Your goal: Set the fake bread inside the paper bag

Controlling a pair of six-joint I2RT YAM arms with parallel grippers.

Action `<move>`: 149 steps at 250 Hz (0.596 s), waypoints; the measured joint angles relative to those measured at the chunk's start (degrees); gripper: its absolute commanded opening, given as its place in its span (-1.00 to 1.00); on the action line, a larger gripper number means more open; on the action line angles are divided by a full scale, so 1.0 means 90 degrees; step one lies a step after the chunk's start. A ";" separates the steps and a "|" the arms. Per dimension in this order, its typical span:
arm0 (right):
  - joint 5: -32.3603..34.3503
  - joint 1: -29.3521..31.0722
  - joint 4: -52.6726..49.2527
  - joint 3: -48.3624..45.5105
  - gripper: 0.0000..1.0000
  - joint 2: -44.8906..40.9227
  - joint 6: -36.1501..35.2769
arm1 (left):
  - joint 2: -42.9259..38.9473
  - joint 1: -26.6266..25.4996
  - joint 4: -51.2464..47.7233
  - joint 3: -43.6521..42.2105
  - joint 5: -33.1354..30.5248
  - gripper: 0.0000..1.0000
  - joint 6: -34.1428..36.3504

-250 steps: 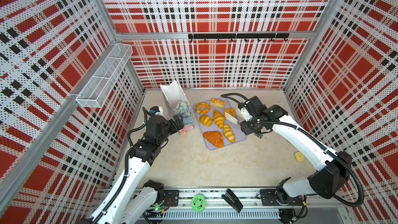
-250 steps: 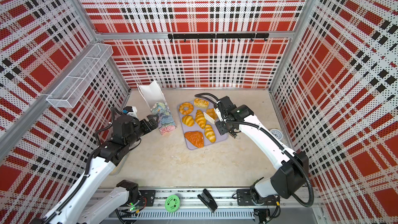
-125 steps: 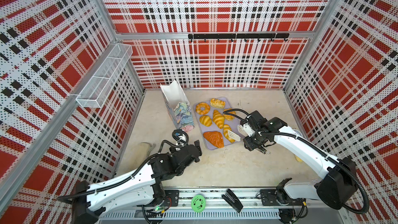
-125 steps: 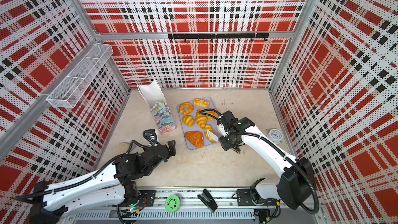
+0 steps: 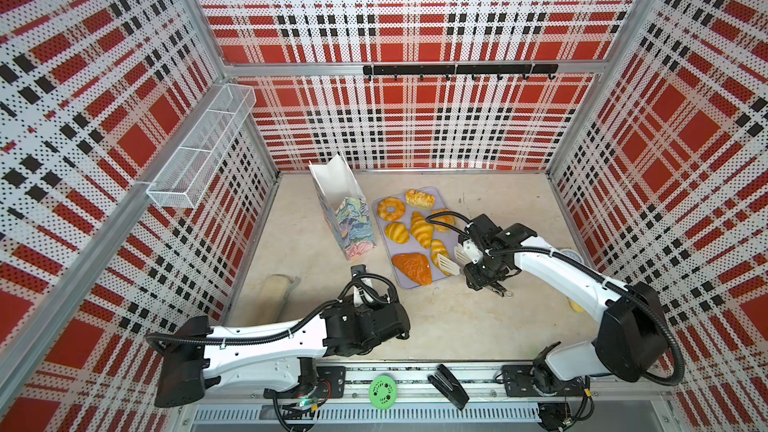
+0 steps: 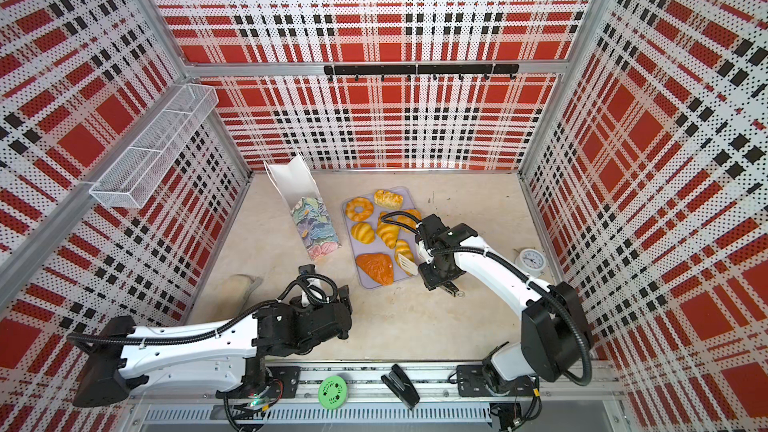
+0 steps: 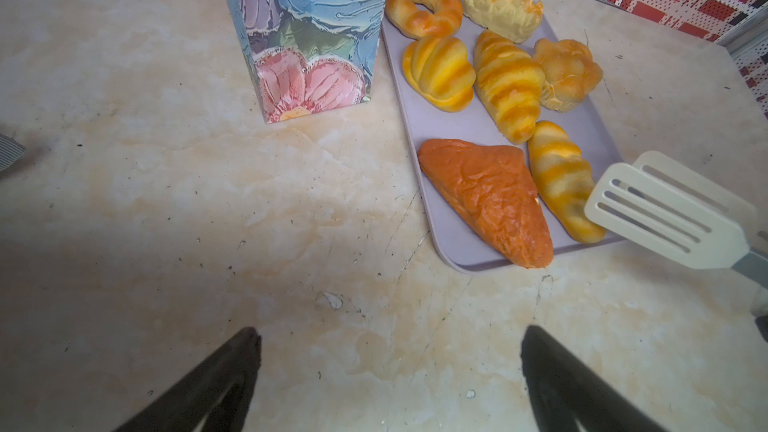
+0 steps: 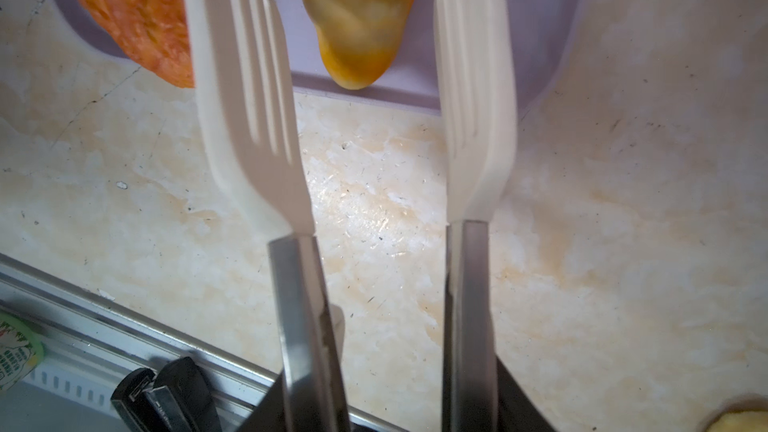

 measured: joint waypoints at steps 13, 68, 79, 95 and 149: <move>0.0022 0.0019 0.0005 0.0034 -0.01 0.0143 0.0010 | 0.0000 -0.0024 -0.0005 0.0000 0.0032 0.99 -0.0039; 0.0109 0.0219 -0.0007 0.0221 -0.01 0.0527 0.0092 | 0.0000 -0.0134 -0.0032 -0.0036 0.0172 0.99 -0.0202; 0.0129 0.0265 -0.0039 0.0325 -0.02 0.0585 0.0129 | 0.0000 -0.0136 -0.0044 -0.0044 0.0206 0.99 -0.0219; 0.0168 0.0321 -0.0080 0.0495 -0.01 0.0699 0.0165 | 0.0010 -0.0158 -0.0049 -0.0051 0.0255 0.99 -0.0219; 0.0432 0.0355 -0.0187 0.0741 -0.04 0.1032 0.0175 | 0.0374 -0.0374 -0.0044 -0.0049 0.0311 0.99 -0.0185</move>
